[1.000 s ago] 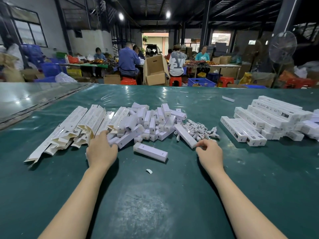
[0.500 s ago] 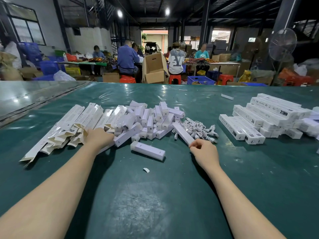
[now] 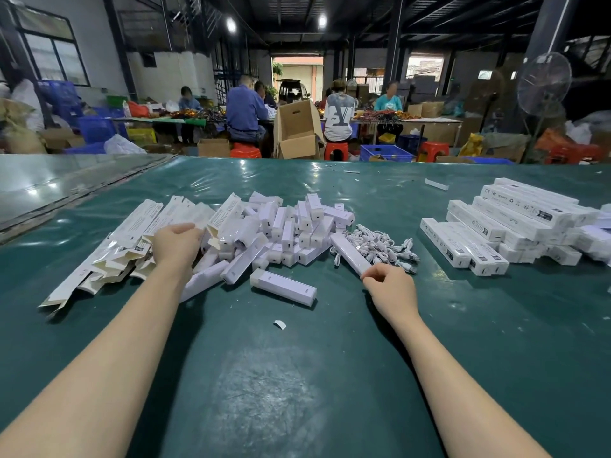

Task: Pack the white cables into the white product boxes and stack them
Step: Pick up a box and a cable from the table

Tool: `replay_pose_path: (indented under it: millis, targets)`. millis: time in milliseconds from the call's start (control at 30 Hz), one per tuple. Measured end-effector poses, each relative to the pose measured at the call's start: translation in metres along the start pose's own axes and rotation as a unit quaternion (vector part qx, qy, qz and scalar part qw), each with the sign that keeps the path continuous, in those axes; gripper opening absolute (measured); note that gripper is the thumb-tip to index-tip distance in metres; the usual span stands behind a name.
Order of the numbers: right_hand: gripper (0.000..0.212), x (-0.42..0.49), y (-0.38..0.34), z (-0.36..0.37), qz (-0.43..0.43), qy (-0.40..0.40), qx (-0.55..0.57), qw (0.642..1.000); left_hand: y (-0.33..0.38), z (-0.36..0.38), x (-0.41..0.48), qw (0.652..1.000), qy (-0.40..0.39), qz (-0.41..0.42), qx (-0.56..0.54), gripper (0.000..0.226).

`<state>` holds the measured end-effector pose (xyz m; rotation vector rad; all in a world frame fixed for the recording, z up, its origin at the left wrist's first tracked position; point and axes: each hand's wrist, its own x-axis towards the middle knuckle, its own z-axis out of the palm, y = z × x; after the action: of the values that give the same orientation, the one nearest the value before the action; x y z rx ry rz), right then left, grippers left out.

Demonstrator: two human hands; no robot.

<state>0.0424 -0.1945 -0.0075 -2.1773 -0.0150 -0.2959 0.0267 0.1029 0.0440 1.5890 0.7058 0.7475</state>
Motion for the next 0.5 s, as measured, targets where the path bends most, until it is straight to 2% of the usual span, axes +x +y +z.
replay_pose_path:
  millis: [67, 133, 233, 300, 333, 400, 467, 500]
  targets:
    - [0.021, 0.0, -0.002, 0.001, -0.002, 0.014, 0.033, 0.999, 0.005, 0.0, -0.015, 0.994, 0.083, 0.035, -0.053, 0.026]
    - [0.02, -0.002, -0.004, 0.002, -0.004, 0.026, 0.052, 0.998, 0.012, 0.002, -0.033, 0.985, 0.075, 0.03, -0.152, 0.022]
    - [0.018, -0.003, -0.008, 0.001, -0.005, 0.015, 0.118, 0.993, 0.019, 0.007, -0.068, 0.943, -0.06, -0.052, -0.324, 0.027]
    - [0.017, -0.005, -0.015, -0.002, 0.005, -0.064, 0.246, 0.967, 0.013, 0.009, -0.092, 0.912, -0.186, -0.105, -0.35, 0.035]
    - [0.02, -0.008, -0.02, -0.003, 0.015, -0.127, 0.328, 0.936, 0.006, 0.01, -0.102, 0.901, -0.243, -0.118, -0.338, 0.041]
    - [0.045, -0.012, -0.027, -0.004, 0.039, -0.257, 0.494, 0.829, -0.006, 0.015, -0.12, 0.887, -0.326, -0.125, -0.301, 0.047]
    - [0.073, -0.016, -0.03, -0.003, 0.048, -0.321, 0.591, 0.739, -0.013, 0.018, -0.128, 0.882, -0.369, -0.117, -0.268, 0.049]
    - [0.078, -0.017, -0.029, -0.002, 0.05, -0.323, 0.615, 0.718, -0.013, 0.019, -0.129, 0.88, -0.387, -0.11, -0.254, 0.05]
